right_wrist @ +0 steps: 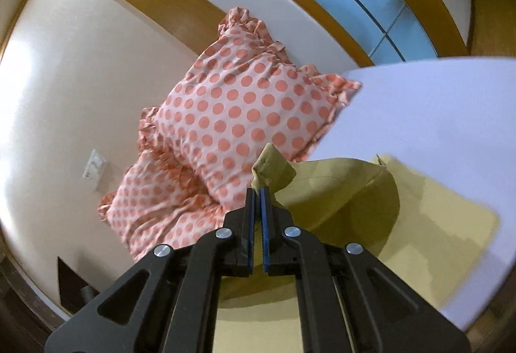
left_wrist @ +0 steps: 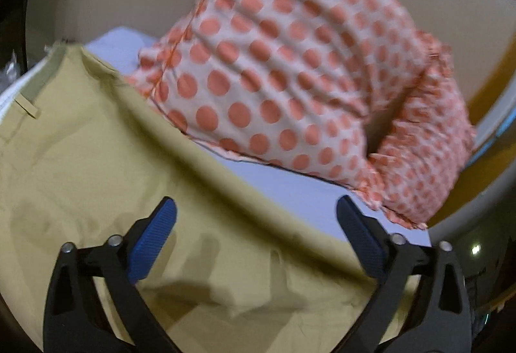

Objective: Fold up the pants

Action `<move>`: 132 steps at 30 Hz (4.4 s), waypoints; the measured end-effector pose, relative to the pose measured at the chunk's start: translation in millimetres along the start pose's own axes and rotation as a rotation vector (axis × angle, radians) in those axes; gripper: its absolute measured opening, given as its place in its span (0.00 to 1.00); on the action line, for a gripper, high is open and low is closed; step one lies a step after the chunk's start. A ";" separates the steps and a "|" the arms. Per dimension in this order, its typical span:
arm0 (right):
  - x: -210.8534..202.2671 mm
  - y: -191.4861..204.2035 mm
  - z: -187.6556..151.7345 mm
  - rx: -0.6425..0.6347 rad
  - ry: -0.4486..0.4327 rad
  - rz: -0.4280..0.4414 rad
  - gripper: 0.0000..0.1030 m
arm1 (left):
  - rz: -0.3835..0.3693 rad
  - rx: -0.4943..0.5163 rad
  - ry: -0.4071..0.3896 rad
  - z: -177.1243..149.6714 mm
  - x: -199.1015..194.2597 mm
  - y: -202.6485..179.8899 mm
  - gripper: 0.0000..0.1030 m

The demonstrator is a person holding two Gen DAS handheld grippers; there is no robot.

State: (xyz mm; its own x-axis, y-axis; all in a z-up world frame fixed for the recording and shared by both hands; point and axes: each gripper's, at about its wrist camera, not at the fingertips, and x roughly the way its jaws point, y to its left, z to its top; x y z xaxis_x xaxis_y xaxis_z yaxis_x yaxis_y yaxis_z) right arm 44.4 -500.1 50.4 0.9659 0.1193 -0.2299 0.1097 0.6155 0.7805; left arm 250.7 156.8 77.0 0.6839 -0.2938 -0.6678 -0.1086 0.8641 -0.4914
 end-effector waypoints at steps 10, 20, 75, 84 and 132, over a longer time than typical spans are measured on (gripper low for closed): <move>6.8 -18.9 -4.7 -0.017 0.013 -0.026 0.04 | 0.042 -0.093 0.047 -7.4 26.0 21.8 0.03; -36.6 -56.0 -9.9 -0.025 -0.011 -0.173 0.04 | -0.004 0.063 -0.090 -192.9 -140.2 25.8 0.07; 56.8 220.3 -286.2 -0.697 0.635 0.390 0.89 | -0.083 -0.302 -0.284 -236.5 -203.9 193.9 0.82; 59.0 204.1 -281.8 -0.616 0.646 0.379 0.91 | -0.055 -0.369 -0.294 -206.0 -211.6 193.1 0.86; 107.9 103.5 -177.7 -0.414 0.735 0.100 0.71 | -0.095 0.545 -0.029 -179.9 -119.9 -57.7 0.75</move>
State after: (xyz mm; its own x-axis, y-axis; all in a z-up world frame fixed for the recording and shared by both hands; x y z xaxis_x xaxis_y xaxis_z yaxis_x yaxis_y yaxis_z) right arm 118.3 -285.1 3.0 0.5531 0.5757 -0.6022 -0.2005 0.7935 0.5745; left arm 45.2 68.6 84.8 0.6929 -0.3757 -0.6154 0.3383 0.9231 -0.1827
